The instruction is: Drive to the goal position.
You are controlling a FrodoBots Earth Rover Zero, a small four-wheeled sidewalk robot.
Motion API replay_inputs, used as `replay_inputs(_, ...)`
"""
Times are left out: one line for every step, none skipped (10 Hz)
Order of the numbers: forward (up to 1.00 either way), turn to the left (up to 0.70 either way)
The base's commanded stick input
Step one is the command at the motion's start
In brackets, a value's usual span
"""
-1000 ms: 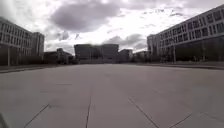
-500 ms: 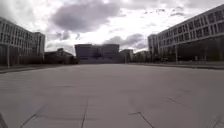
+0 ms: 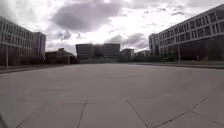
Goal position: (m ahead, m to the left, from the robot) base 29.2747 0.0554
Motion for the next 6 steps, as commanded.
replay_inputs(0.70, 0.01)
replay_inputs(0.70, 0.01)
replay_inputs(0.70, 0.01)
replay_inputs(0.70, 0.01)
replay_inputs(0.70, 0.01)
replay_inputs(0.70, 0.01)
